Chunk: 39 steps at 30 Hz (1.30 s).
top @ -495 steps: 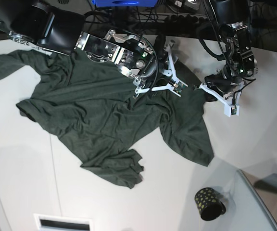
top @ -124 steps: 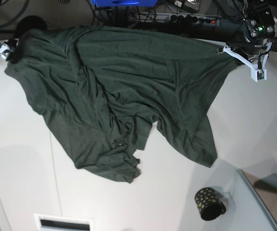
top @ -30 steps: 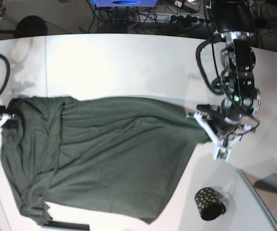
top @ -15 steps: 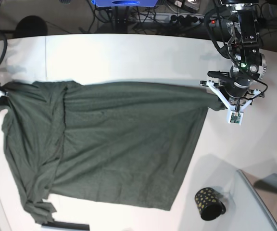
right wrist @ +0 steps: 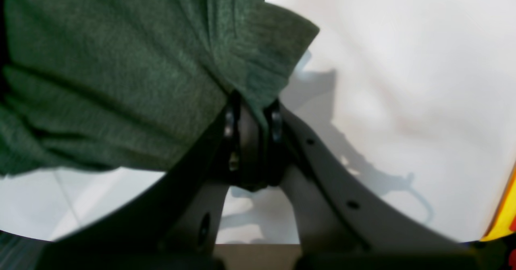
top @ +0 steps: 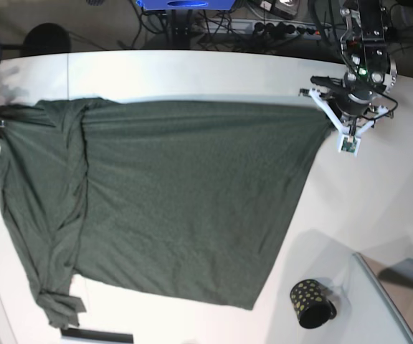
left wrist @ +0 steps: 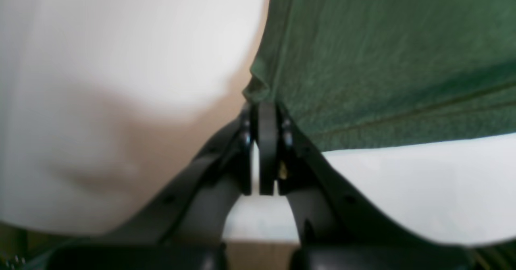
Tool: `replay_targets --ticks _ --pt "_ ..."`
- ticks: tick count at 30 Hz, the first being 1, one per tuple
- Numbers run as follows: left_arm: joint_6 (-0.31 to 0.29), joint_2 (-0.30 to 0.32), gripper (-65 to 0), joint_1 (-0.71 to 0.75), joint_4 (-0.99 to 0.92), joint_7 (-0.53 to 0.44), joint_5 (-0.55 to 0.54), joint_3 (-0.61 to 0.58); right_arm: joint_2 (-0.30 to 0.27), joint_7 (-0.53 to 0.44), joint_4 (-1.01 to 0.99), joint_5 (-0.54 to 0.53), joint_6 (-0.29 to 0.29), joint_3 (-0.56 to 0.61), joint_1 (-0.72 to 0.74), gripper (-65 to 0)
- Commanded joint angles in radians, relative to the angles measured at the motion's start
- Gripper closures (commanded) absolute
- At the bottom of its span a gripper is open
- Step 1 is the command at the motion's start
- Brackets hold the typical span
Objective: Layout the t-shirt on the table in an organized manner, then fold the t-shirt properly
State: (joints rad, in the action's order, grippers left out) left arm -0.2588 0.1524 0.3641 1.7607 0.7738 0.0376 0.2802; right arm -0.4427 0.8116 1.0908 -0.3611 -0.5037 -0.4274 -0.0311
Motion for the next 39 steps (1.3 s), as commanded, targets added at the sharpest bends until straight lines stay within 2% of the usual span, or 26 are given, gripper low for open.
replay_targets --ticks 1,10,12,14,16,20,22,25,27,31,35,36,37,38,39 --pt "0.009 0.006 0.0 -0.001 0.018 -0.020 0.005 0.004 -0.017 -0.008 0.013 0.007 0.004 -0.008 0.010 -0.3" --pt "0.013 0.002 0.0 0.014 0.018 -0.014 0.006 -0.003 -0.005 -0.001 0.013 0.010 0.006 -0.008 0.012 -2.1" --pt "0.013 0.002 0.0 0.020 0.018 -0.014 0.006 -0.003 -0.005 -0.001 0.013 0.010 0.018 -0.008 0.009 -8.7" --pt "0.013 0.000 0.0 0.026 0.018 -0.014 0.006 -0.003 -0.005 -0.001 0.013 0.010 0.070 -0.008 0.006 -19.4" --pt "0.013 0.000 -0.3 0.043 0.020 -0.014 0.006 -0.003 -0.005 -0.001 0.013 0.010 0.095 -0.008 0.004 -27.2" --pt "0.013 -0.001 -24.0 0.069 0.043 -0.014 0.005 0.004 -0.005 -0.001 0.018 0.010 0.099 -0.015 -0.002 -38.7" --pt "0.013 -0.001 -33.2 0.082 0.066 -0.014 0.005 0.004 -0.005 0.001 0.030 0.010 0.101 -0.081 -0.022 -41.9" --pt "0.014 0.000 -42.8 0.103 0.094 -0.014 0.005 0.006 -0.003 0.035 0.067 0.010 0.101 -0.159 -0.048 -43.1" --pt "0.014 0.000 -45.4 0.115 0.112 -0.014 0.005 0.007 0.000 0.050 0.117 0.010 0.101 -0.221 -0.085 -43.1" --pt "0.014 -0.029 -45.7 0.118 0.161 -0.015 0.005 0.090 0.045 0.039 0.262 0.010 0.095 -0.301 -0.149 -42.6" --pt "0.014 -0.046 -45.3 0.002 0.137 -0.018 0.003 0.100 0.078 -0.036 0.340 0.010 0.093 -0.284 -0.158 -42.5" --pt "0.014 -0.046 -43.1 -0.033 0.109 -0.020 0.005 0.080 0.078 -0.056 0.338 0.010 0.093 -0.259 -0.152 -42.2" --pt "0.014 -0.043 -38.2 -0.070 0.080 -0.020 0.005 0.058 0.078 -0.077 0.335 0.010 0.093 -0.221 -0.137 -39.9" --pt "0.014 -0.038 -29.9 -0.112 0.041 -0.021 0.005 0.035 0.078 -0.102 0.322 0.010 0.093 -0.176 -0.125 -35.3" --pt "0.014 -0.038 -18.8 -0.152 0.000 -0.023 0.005 0.015 0.077 -0.126 0.297 0.010 0.093 -0.132 -0.112 -28.5"
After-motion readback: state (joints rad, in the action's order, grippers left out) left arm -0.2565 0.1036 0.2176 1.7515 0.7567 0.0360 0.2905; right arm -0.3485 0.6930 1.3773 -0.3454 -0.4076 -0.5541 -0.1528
